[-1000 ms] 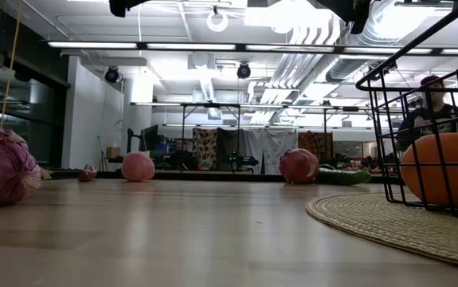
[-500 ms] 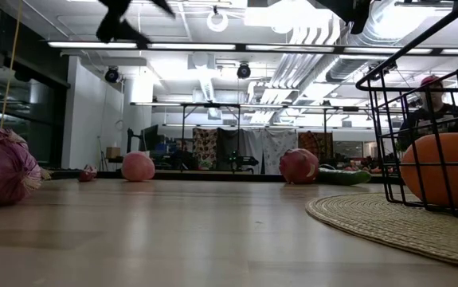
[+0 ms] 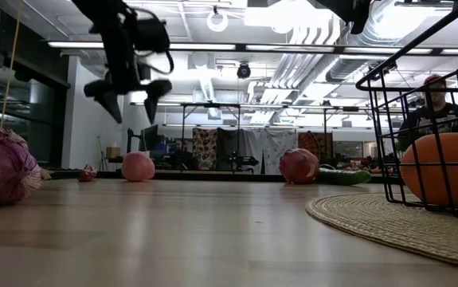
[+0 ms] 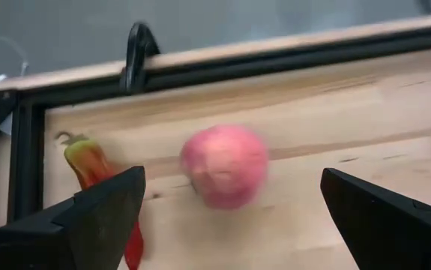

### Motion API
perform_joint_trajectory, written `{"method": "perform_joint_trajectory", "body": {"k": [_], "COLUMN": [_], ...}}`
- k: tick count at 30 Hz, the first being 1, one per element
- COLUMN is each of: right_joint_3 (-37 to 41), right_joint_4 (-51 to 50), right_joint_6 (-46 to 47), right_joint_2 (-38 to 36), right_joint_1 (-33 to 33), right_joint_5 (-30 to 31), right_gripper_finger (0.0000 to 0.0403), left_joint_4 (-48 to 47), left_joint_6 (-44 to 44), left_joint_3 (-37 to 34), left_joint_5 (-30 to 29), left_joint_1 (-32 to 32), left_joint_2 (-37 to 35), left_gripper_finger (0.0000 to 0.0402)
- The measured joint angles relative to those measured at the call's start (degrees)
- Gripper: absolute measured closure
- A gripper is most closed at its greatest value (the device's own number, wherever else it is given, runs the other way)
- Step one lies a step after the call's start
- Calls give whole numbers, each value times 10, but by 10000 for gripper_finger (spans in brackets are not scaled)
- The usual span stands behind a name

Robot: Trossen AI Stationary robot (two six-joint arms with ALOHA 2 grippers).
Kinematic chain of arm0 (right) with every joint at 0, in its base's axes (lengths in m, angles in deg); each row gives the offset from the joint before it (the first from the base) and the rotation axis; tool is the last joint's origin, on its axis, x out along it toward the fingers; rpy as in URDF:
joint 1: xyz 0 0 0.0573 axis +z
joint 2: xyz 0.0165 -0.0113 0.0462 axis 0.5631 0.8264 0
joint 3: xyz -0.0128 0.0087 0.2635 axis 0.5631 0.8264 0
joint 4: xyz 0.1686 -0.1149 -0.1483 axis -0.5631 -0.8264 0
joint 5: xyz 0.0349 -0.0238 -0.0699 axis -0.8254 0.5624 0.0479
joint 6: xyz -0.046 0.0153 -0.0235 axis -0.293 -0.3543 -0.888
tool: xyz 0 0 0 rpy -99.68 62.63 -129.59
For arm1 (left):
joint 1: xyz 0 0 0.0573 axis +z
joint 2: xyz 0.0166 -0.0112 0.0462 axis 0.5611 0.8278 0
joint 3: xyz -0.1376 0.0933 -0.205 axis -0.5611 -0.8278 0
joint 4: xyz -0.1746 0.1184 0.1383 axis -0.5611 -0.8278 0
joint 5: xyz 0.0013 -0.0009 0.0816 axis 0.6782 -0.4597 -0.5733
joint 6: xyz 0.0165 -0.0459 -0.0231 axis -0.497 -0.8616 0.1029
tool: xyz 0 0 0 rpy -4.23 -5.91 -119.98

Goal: Build produce basket
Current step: Put the peach into the wire basket

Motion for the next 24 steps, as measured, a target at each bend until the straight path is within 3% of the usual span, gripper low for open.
{"method": "perform_joint_trajectory", "body": {"k": [13,24], "right_joint_3": [0,0], "right_joint_4": [-18,-26], "right_joint_6": [0,0], "right_joint_2": [0,0], "right_joint_1": [0,0], "right_joint_5": [0,0], "right_gripper_finger": [11,11], "left_joint_4": [60,92], "left_joint_6": [82,171], "left_joint_3": [0,0], "left_joint_5": [63,156], "left_joint_1": [68,89], "left_joint_2": [113,172], "left_gripper_finger": [9,9]}}
